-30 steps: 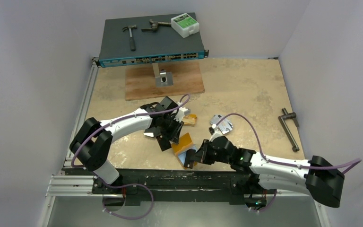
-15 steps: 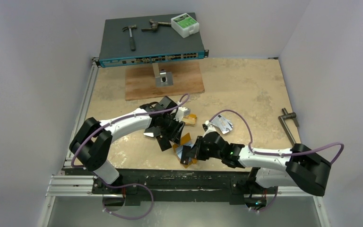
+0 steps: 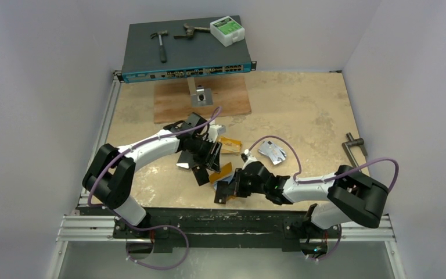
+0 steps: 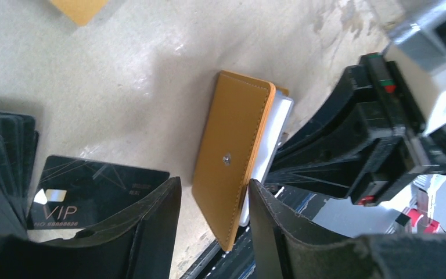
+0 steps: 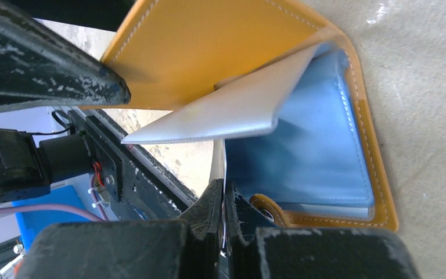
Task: Put the credit cards into the card holder
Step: Open the card holder at the corner of the board.
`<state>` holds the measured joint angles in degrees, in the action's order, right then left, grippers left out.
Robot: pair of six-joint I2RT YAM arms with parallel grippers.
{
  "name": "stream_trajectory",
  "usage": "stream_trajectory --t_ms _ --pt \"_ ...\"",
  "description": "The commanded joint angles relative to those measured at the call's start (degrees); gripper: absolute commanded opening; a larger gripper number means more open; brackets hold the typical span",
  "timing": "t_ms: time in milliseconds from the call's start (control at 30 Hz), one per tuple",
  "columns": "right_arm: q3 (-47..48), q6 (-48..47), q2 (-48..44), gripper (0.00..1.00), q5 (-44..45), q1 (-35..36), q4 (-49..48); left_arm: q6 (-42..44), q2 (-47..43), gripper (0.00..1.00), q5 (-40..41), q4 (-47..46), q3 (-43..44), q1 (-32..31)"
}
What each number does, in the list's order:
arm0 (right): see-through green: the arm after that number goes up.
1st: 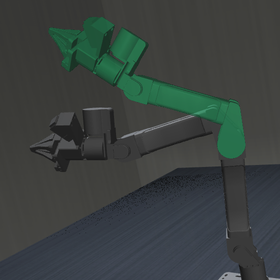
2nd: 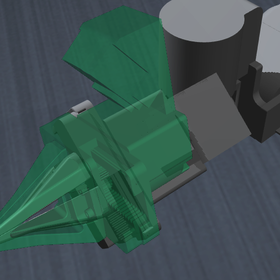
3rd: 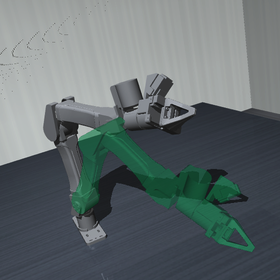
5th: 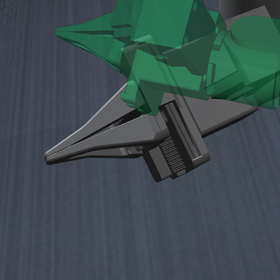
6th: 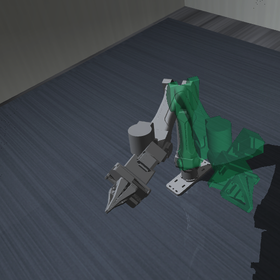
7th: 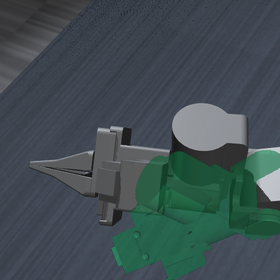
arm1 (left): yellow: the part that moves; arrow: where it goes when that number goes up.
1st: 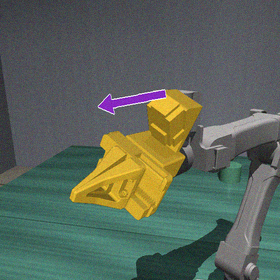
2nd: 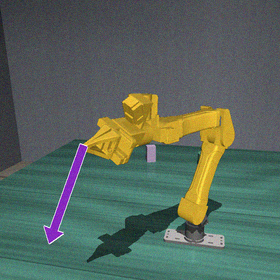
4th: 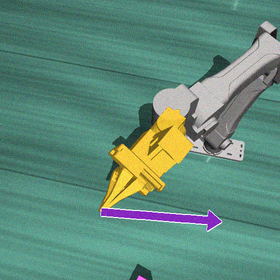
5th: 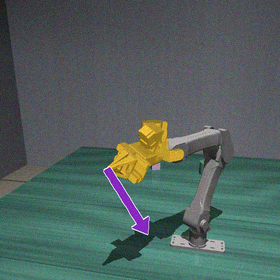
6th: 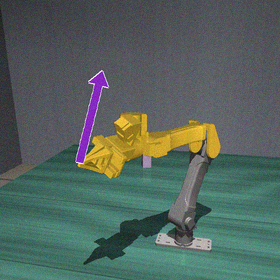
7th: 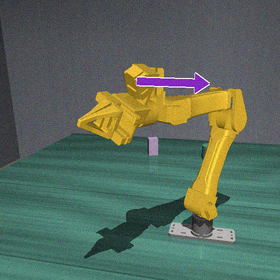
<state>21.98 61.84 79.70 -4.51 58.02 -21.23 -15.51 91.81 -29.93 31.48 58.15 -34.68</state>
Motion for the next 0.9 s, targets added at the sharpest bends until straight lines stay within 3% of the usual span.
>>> stream_trajectory --t_ms 0,367,633,867 --pt "0.74 -1.87 1.86 0.00 -0.76 -0.66 -3.44 -1.01 -1.34 0.46 -6.08 -2.39 -0.05 0.47" --pt "1.24 -3.92 -2.32 0.00 -0.44 -3.19 -1.80 3.39 1.40 0.52 -14.03 -0.78 0.81 0.26" --pt "1.98 -4.62 -3.39 0.00 -0.95 -3.99 -1.53 12.01 3.22 0.52 -2.90 3.23 2.14 -2.92" --pt "1.48 -4.19 -3.92 0.00 -0.98 -4.05 -2.14 14.57 2.59 0.53 4.96 5.13 3.81 -6.20"
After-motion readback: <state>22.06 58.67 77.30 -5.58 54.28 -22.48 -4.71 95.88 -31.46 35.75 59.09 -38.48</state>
